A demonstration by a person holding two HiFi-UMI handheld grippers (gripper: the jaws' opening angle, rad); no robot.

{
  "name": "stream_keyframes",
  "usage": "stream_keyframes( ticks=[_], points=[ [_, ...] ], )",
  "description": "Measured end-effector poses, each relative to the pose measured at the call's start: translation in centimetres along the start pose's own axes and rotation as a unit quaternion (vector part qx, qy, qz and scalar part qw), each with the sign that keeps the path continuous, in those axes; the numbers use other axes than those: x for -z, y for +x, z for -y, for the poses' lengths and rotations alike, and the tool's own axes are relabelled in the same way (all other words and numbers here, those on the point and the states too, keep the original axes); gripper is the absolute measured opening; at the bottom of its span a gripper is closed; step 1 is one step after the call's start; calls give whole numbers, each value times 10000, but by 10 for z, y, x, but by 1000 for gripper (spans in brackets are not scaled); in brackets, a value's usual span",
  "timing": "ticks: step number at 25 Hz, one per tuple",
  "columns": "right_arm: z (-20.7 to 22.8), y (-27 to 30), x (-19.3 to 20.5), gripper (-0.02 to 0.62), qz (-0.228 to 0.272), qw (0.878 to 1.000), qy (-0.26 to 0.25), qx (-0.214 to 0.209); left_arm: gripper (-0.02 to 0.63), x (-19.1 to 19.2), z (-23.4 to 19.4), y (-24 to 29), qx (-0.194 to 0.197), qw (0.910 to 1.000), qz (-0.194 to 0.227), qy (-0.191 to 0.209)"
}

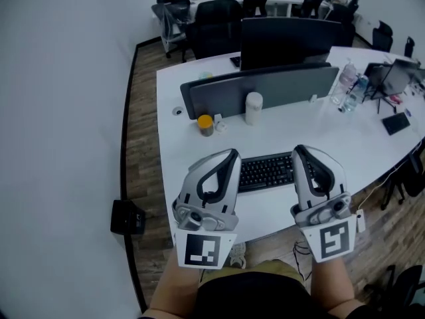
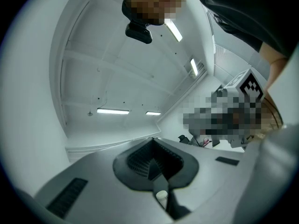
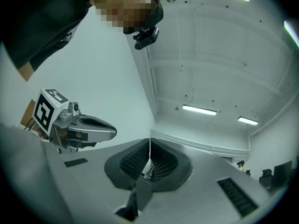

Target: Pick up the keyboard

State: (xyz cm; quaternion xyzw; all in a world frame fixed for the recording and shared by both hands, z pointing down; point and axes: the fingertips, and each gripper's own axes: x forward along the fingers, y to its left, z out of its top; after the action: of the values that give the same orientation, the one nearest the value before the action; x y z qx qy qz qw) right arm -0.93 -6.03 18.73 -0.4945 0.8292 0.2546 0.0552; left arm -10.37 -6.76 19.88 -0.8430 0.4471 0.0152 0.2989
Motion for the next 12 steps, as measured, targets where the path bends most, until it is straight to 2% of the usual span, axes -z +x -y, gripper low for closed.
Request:
stream_keyframes(
  ticks=[12],
  points=[
    [7, 32, 31, 32, -156, 9998, -79, 72, 8, 38, -15, 30, 190, 9995, -181, -157]
  ],
)
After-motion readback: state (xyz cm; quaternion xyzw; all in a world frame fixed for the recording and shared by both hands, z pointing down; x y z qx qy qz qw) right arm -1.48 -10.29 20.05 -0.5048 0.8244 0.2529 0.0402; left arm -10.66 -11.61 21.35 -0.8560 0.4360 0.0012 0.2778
